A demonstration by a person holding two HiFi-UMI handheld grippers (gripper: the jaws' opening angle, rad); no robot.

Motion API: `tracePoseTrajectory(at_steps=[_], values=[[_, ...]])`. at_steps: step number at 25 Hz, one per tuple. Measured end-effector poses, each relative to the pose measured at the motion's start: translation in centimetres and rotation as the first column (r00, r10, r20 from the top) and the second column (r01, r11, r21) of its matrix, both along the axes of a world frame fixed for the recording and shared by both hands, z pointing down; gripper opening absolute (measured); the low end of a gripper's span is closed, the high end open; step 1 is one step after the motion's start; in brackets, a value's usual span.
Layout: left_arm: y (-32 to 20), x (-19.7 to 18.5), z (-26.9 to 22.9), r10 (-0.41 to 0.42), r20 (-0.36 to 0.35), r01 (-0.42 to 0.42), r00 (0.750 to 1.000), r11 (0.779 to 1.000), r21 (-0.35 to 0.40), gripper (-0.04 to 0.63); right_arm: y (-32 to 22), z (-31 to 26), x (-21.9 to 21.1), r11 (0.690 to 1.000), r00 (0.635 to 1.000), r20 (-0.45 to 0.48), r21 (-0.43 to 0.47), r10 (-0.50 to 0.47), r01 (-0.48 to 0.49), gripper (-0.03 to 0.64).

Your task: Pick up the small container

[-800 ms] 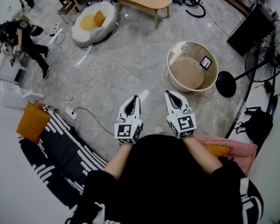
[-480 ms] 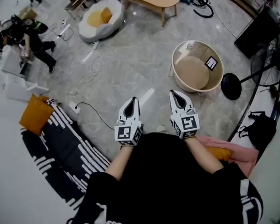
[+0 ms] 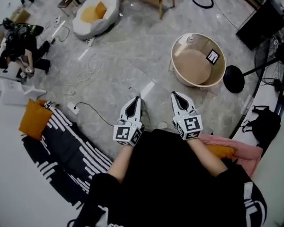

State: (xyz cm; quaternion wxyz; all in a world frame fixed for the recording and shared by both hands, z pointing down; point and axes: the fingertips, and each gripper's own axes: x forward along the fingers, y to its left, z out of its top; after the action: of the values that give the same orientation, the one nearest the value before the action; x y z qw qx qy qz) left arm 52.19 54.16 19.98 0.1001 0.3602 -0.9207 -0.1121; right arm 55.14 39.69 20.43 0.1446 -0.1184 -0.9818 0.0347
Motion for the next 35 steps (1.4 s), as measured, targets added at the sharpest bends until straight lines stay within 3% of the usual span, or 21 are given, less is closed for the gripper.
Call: tracePoseTrajectory(at_steps=[4,10,19,25,35], values=[[-1.3,-4.0,1.5,0.056,-0.014,-0.056,0.998,0.998,0.008,0.021,-1.3,1.1,-3.4,1.0,1.0,-0.017,0.003,0.025,-0.025,0.015],[-3.6,-13.1,2.7,0.088,-0.04,-0.088,0.995,0.996,0.002,0.021,-5.0,2.1,-11.3,0.995,0.993,-0.071,-0.014,0.093,-0.094,0.015],[-3.4,-29.7,2.7,0.118,-0.038,-0.119,0.992,0.993,-0.026,0.02,-8.3,1.2,-29.2,0.989,0.987,-0.061,0.034,0.148,-0.146,0.015],[-1.1,-39.4,2.5,0.13,-0.032,-0.131,0.991,0.991,-0.038,0.02,-6.1,1.8,-38.7,0.989,0.985,-0.092,0.042,0.148,-0.144,0.015],[0.6,-48.7,2.5,0.19,-0.024,-0.19,0.982,0.982,-0.022,0.02,-3.8,1.4,-47.7,0.979,0.977,-0.107,0.101,0.186,-0.176,0.015]])
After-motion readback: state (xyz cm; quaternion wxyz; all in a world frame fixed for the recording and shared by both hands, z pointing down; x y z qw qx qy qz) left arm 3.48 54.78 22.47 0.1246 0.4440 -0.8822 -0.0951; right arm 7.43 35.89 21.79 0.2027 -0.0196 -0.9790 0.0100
